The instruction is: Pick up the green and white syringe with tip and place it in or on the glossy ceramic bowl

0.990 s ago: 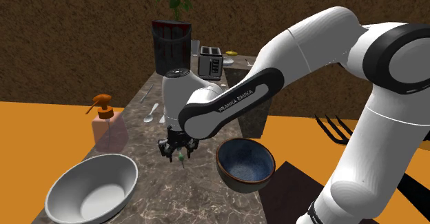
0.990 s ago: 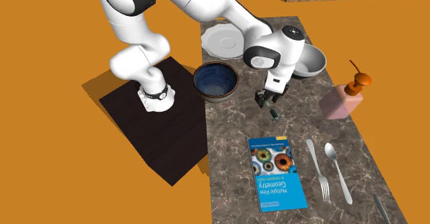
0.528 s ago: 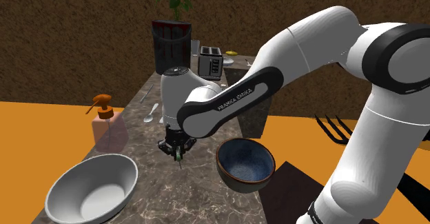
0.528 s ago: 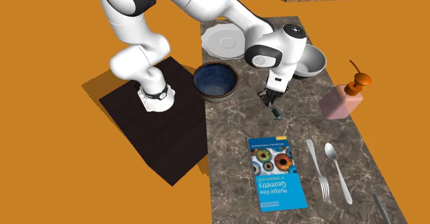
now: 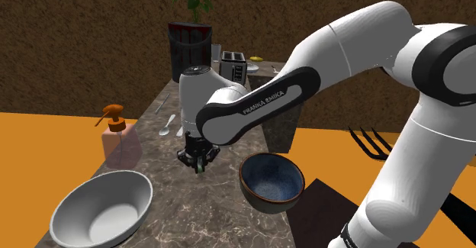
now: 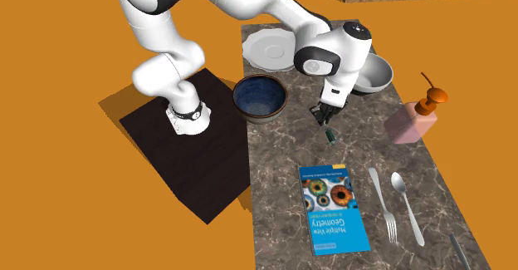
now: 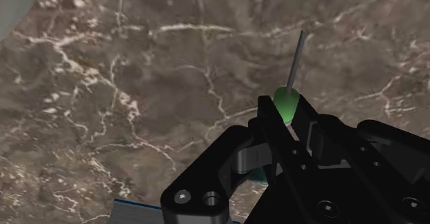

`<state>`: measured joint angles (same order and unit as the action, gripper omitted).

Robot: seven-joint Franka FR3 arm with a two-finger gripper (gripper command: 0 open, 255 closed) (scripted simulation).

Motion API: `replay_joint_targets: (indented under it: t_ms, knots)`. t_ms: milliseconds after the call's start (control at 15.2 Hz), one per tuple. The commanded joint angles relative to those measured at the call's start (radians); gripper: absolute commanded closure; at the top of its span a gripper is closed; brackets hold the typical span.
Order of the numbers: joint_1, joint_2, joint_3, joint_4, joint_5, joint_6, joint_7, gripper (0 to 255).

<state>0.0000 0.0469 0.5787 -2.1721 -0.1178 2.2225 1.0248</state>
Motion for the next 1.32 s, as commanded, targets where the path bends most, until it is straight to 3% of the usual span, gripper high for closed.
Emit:
replay_joint_targets:
  t_ms: [0, 1254]
  knots:
    - [-0.001, -0.015, 0.001, 0.011, 0.013, -0.024, -0.010, 255]
    - [-0.007, -0.118, -0.008, 0.173, 0.086, -0.269, -0.074, 255]
